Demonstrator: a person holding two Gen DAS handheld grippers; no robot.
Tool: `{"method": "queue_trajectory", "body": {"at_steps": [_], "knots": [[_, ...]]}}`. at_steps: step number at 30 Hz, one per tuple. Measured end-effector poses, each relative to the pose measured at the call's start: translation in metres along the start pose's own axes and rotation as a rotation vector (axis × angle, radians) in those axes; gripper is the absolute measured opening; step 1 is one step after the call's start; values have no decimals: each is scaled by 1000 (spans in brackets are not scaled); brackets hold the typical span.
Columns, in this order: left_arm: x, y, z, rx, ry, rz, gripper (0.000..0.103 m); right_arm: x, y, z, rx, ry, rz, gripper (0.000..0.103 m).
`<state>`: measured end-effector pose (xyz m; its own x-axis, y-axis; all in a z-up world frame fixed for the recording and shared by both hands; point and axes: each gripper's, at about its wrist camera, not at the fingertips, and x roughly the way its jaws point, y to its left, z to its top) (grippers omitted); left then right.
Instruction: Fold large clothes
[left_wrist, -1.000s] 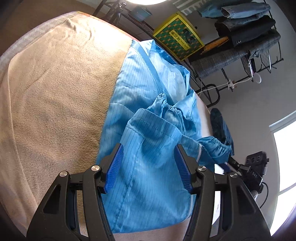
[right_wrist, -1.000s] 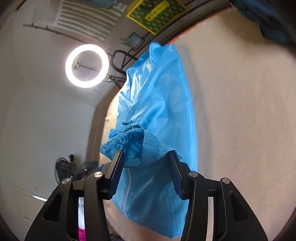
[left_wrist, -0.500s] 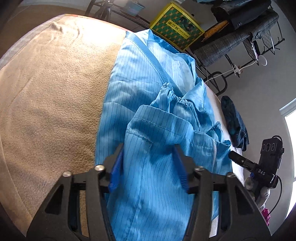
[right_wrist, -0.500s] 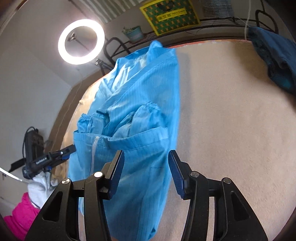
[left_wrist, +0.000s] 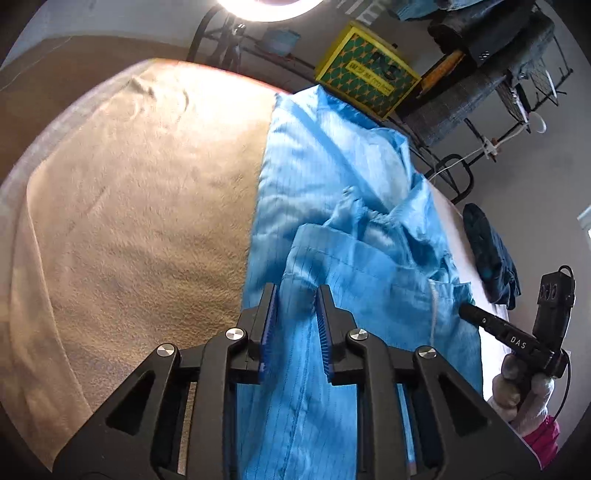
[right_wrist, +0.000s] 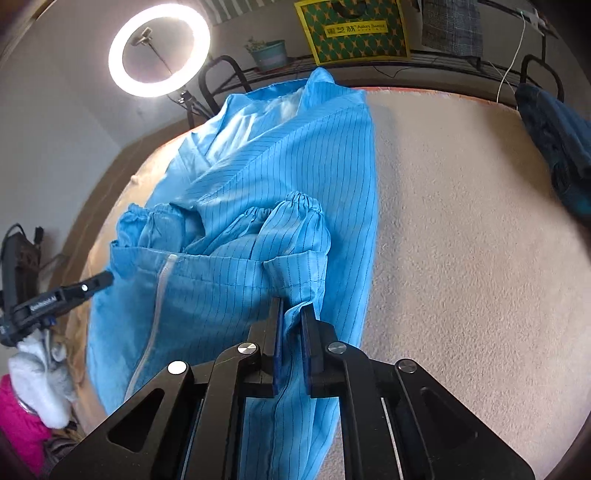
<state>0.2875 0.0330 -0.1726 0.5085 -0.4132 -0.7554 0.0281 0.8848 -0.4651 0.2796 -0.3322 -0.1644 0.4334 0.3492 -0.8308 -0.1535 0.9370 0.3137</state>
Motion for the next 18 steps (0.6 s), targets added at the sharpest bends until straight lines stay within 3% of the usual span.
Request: {"method": "queue_trajectory", "body": {"at_steps": [3,6,7,10,18], "knots": [[-18,-19,2,109,-45,11,20,-23,1,2,-21,-61,27,10],[-28,-34,7,181,-80,17,40,-46,-2,0,-47,-148,19,10],[-30,-35,9,182,-84,7,42,-50,-5,-1,-43,-170,19,10],[-29,-36,26,169,-72,-23,42,-57,-15,1,-16,-203,38,10],[-9,-33,78,177,-56,-12,42,-55,-22,24,-66,-170,20,10]]}}
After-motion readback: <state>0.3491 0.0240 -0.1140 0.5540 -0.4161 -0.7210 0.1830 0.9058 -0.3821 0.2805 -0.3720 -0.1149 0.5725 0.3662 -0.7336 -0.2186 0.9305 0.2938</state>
